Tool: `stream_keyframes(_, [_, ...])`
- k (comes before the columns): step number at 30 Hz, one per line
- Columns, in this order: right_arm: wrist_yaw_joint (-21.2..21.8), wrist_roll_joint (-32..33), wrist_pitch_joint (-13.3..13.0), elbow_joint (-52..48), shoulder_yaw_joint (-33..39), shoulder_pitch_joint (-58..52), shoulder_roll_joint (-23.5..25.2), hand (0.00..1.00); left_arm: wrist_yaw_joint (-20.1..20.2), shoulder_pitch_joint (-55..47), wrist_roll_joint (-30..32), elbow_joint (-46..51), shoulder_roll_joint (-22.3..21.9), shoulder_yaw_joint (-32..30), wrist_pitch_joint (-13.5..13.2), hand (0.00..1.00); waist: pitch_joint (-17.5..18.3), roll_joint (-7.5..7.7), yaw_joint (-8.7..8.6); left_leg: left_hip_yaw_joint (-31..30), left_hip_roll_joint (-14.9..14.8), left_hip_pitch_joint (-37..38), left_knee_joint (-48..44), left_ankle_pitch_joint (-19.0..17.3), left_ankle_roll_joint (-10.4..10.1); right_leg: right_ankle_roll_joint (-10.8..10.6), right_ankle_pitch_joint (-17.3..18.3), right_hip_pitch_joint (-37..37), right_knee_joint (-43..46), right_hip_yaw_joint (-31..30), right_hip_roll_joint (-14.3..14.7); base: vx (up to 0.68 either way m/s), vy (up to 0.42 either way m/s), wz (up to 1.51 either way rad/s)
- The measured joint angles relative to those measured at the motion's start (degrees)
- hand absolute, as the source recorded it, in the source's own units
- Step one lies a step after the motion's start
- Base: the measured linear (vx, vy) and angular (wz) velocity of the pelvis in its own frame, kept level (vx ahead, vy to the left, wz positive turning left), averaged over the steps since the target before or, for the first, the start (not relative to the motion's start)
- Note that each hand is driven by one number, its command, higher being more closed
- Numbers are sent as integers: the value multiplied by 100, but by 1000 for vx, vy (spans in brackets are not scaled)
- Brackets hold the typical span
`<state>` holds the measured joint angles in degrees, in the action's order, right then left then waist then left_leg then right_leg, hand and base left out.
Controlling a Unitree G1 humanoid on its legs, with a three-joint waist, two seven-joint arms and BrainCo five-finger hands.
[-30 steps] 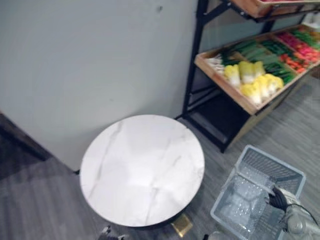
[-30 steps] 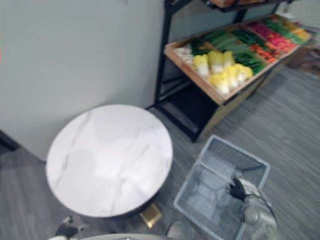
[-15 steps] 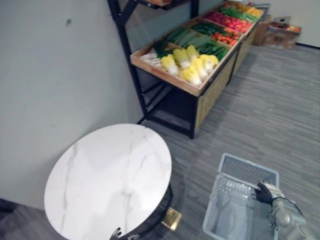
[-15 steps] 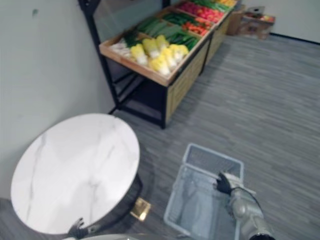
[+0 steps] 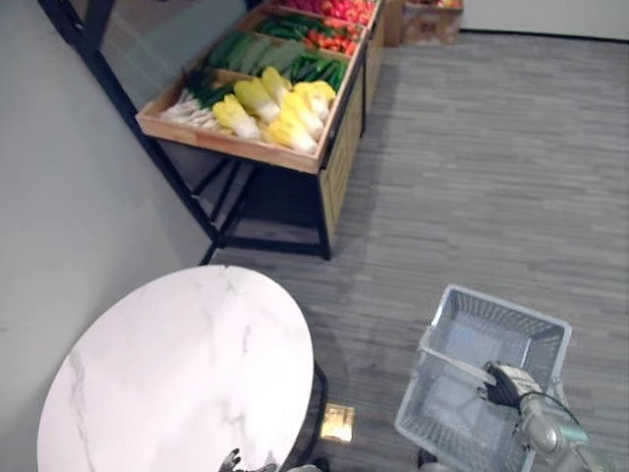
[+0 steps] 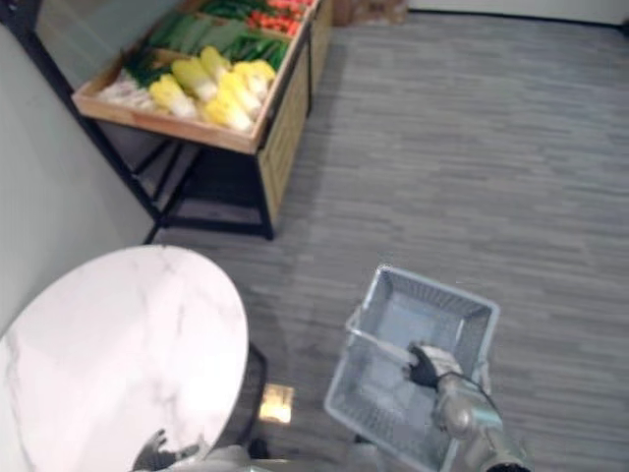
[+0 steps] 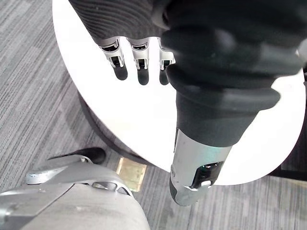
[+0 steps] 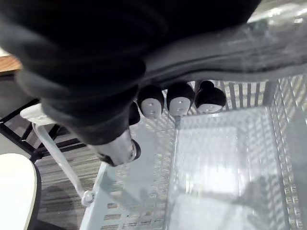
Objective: Pick vegetable in the basket
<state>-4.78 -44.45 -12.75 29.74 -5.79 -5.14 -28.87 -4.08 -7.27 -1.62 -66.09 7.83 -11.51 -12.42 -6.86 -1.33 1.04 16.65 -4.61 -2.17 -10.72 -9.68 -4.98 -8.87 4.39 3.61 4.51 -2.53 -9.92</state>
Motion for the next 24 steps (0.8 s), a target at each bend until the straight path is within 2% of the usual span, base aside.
stream_keyframes(4, [-2,-21,-31,-35,-252,168,-174,100,-3,79,2,11,92,-7,-55,0,-33,-107,83,-198,-34,-240,-360,-30,38,18,-54,114,-46,-180,53,28,-1,-14])
stream_keyframes(7, [1,-48,-41,-5,-475,355,-167,100,27,-6,8,5,73,-8,-48,0,-71,-48,150,-211,-143,-273,-343,-150,114,67,-11,384,254,-299,220,28,-62,-42])
stream_keyframes(8, [-2,-48,-40,12,-579,519,-170,100,38,-32,9,0,48,-3,-17,0,-73,-45,197,-305,-159,-223,-247,-419,150,18,46,771,817,-325,374,-9,-16,-92])
stream_keyframes(9, [-10,-43,-32,42,-587,638,-58,100,40,12,12,-3,92,14,12,0,-118,19,233,-228,-155,-87,-141,-442,169,-104,131,1203,1622,-205,399,-22,-29,-84])
stream_keyframes(10, [-27,-41,-36,34,-574,695,-13,100,44,29,17,-1,126,58,16,0,-171,104,220,-191,-137,-19,-145,-442,165,-145,158,1347,2003,-85,343,-30,-48,-44])
stream_keyframes(11, [6,-47,-49,43,-576,684,10,100,54,66,21,12,155,132,20,0,-242,229,151,-189,-134,215,-146,-458,179,-166,171,1436,2571,223,153,13,-75,9])
stream_keyframes(12, [10,-45,-63,42,-576,577,33,100,60,75,21,28,162,177,17,0,-236,263,88,-215,-152,322,-143,-470,194,-168,166,1413,2785,539,-3,34,-76,23])
stream_keyframes(13, [11,-44,-70,43,-573,507,70,100,59,65,20,47,171,204,18,0,-252,234,65,-236,-176,369,-130,-470,195,-135,192,1423,2861,759,-108,68,-57,28])
stream_keyframes(14, [17,-46,-116,53,-585,425,128,100,57,73,20,77,204,210,18,0,-210,295,39,-251,-178,435,-120,-471,197,219,405,1425,2879,1148,-322,76,-61,18])
stream_keyframes(15, [16,-47,-182,124,-583,442,133,100,57,96,19,108,219,208,26,0,-212,293,42,-282,-228,444,-143,-471,196,335,480,1447,2747,1365,-501,89,-74,12])
stream_keyframes(16, [16,-47,-186,180,-582,476,133,100,57,96,19,142,224,208,25,0,-220,272,41,-300,-270,441,-145,-469,193,321,487,1478,2669,1405,-569,95,-130,8])
stream_keyframes(18, [8,-49,-155,326,-508,564,131,100,50,89,9,194,248,215,25,0,-234,157,52,-351,-524,451,-148,-459,87,256,422,1563,2165,1439,-817,109,-211,5])
stream_keyframes(21, [10,-49,-155,334,-371,612,136,100,-5,89,-7,202,276,244,23,0,-205,126,67,-479,-741,460,-131,-440,-138,2,246,1623,1441,1248,-1021,162,-356,8])
stream_keyframes(22, [7,-48,-120,336,-332,589,140,100,-27,64,-39,201,360,273,15,0,-176,168,60,-520,-834,489,-102,-439,-358,-16,76,1569,1203,1222,-1096,194,-492,37])
stream_keyframes(23, [9,-46,-36,347,-331,518,205,100,-58,44,-51,199,446,268,16,0,-96,249,41,-636,-918,573,25,-432,-608,-135,-70,1500,1183,1271,-1109,257,-655,44])
stream_keyframes(24, [4,-46,-7,373,-315,481,208,100,-76,67,-56,180,463,255,18,0,-47,177,26,-677,-1035,611,85,-407,-707,-284,-377,1529,1314,1361,-1051,230,-557,45])
